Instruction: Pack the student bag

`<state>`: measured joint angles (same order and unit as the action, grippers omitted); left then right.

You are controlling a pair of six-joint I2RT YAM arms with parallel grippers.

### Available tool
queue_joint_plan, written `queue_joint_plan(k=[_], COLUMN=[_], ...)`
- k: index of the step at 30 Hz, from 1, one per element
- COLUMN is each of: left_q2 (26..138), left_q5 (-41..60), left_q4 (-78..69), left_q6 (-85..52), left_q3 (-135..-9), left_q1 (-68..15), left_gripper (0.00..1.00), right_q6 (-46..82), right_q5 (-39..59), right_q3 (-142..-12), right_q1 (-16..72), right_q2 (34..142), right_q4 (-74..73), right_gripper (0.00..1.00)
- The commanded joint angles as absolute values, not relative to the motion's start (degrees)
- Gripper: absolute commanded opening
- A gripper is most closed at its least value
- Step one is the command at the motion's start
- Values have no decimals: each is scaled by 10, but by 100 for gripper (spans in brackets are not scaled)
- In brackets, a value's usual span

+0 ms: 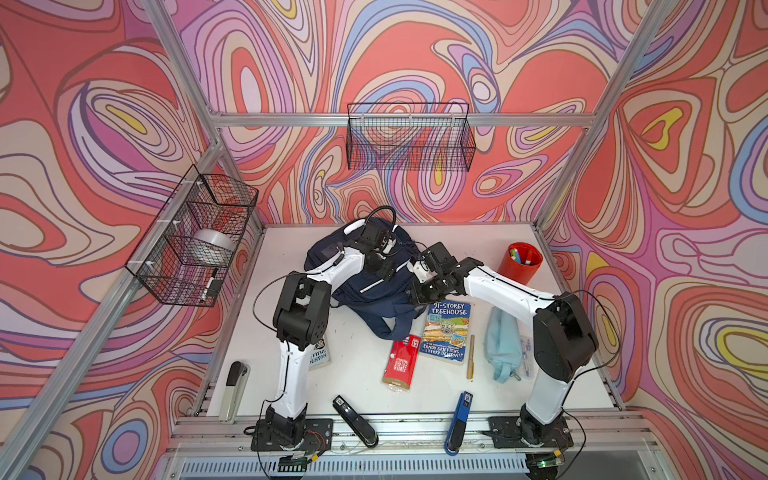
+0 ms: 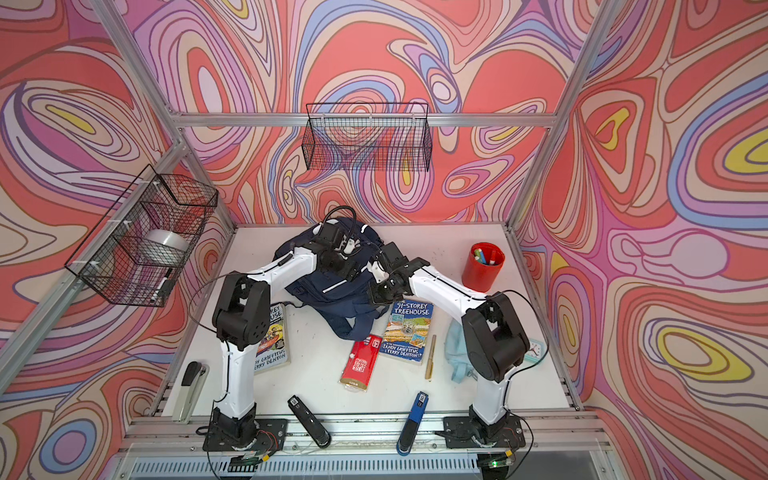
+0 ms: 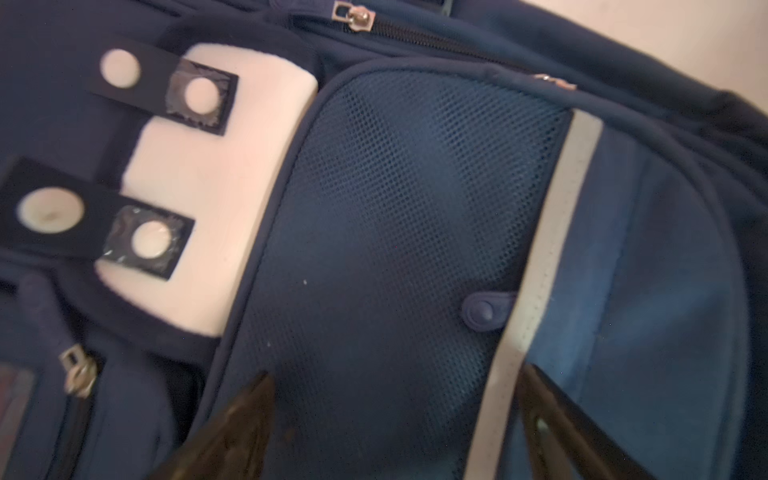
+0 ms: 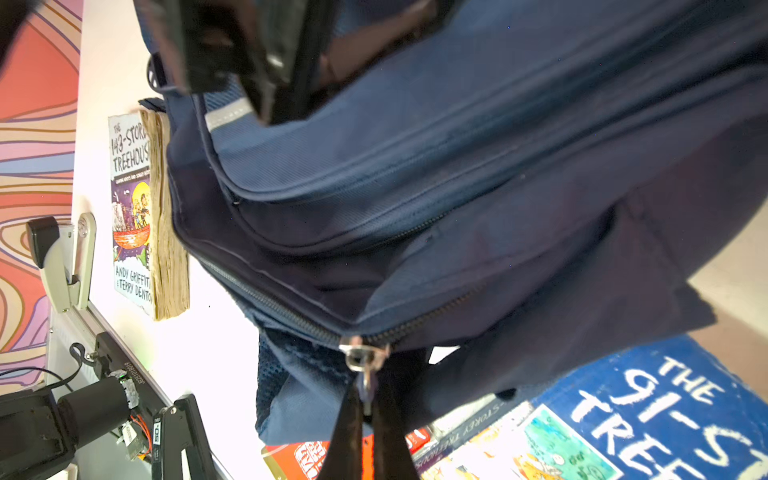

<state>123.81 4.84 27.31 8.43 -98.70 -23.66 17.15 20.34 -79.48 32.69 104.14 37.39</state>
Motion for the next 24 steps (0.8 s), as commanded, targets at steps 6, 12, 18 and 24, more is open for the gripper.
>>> queue_joint_plan(k=[6,12,18,24], left_q2=[1314,1461,1463,1489], left_q5=[26,70,111,161], left_q4=[376,615,593,583], left_q6=[175,119,54,4], left_q3=[-1059,-1271,-1268,-1285], left_q1=[-244,-249,-247,-241], left_gripper=[93,25,9,4], right_q6=[164,220,314,362], right_q5=[199,111,140,148], right_q3=[-752,-792,-825,-887], right_q1=[324,382,452,502], right_q2=[1020,1045,1069,1135], right_q4=[359,413,371,314], right_gripper=[0,0,0,0])
